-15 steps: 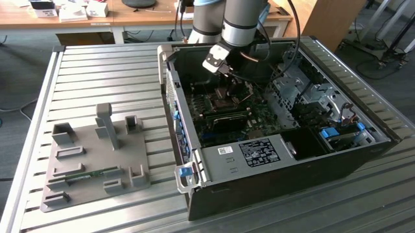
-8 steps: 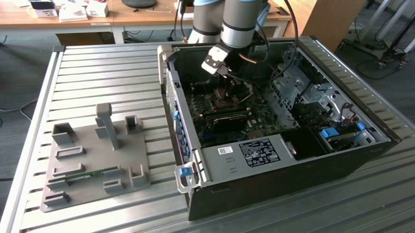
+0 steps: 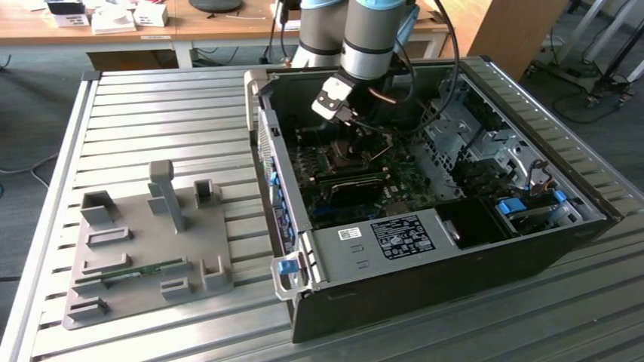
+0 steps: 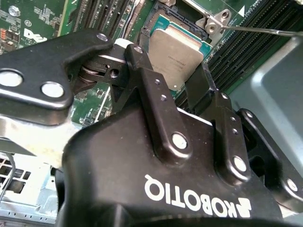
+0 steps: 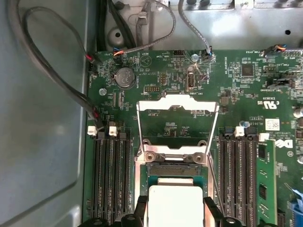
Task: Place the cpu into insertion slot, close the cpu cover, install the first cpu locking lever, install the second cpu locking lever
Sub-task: 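Place the cpu into insertion slot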
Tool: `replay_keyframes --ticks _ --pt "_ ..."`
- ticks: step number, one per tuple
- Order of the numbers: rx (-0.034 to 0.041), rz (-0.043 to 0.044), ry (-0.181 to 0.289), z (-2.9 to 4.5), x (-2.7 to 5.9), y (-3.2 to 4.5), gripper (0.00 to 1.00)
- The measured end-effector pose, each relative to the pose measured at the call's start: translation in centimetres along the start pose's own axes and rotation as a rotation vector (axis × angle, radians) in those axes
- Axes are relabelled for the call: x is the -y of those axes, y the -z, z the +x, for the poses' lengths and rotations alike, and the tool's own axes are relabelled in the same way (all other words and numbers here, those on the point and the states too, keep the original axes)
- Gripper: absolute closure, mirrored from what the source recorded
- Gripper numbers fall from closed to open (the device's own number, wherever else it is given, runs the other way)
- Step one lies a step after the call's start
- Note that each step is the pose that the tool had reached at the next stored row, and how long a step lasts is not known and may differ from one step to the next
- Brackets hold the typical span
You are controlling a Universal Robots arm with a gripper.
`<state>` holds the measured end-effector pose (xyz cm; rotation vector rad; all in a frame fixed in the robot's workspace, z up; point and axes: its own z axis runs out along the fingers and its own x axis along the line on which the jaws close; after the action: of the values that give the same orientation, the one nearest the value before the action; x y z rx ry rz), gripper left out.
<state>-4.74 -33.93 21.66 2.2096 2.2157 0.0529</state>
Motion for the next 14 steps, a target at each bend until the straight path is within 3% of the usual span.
replay_keyframes --ticks 14 --pt "0.0002 0.0012 -0.005 -0.02 -0.05 -0.96 0.46"
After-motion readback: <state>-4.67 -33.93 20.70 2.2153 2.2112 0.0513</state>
